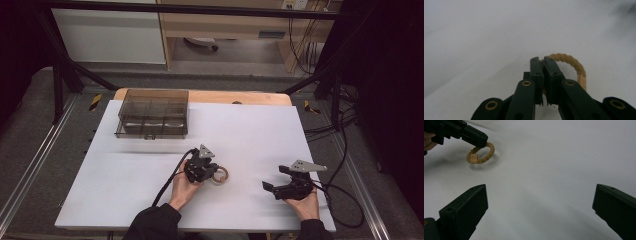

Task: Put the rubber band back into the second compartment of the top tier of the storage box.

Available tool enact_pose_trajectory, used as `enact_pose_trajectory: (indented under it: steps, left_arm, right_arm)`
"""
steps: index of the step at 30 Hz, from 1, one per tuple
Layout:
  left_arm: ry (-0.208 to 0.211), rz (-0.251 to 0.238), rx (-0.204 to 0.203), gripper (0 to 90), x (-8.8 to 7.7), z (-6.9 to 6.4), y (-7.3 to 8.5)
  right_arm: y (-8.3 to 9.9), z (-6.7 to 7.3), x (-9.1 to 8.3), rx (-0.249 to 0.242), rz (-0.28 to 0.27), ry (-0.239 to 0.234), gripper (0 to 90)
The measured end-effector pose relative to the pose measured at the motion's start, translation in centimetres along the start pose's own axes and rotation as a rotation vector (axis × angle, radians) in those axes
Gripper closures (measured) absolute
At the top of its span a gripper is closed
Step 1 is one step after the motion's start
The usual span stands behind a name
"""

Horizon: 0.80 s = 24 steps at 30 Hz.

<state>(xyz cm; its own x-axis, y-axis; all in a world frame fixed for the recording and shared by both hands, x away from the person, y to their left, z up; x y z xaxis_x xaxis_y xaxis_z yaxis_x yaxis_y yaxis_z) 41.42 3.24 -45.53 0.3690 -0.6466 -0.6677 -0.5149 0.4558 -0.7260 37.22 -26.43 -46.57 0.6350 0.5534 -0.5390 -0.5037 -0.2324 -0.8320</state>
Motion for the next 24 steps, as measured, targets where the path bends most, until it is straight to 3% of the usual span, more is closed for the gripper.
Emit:
enact_pose_trajectory:
  steps: [24]
  left_arm:
    - [-0.001, -0.020, -0.020, 85.4, -3.0, 1.1, 0.4]
  right_arm:
    - [0.0, 0.0, 0.0, 0.005, 0.000, 0.003, 0.8]
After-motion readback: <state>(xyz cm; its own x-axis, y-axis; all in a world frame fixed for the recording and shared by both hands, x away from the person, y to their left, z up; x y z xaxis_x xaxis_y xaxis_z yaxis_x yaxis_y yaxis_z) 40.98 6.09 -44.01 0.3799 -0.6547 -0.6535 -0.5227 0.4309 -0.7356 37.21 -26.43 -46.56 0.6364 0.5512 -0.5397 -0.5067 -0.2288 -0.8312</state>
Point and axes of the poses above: each handheld gripper's, and its own axes: x roughly forward along the jaws, y roughly out of its underside, z roughly to its left, the point moved 3 cm from there along x, roughly forward along the jaws, and after that the axes turned 6 degrees about y, right-handed, at the moved point
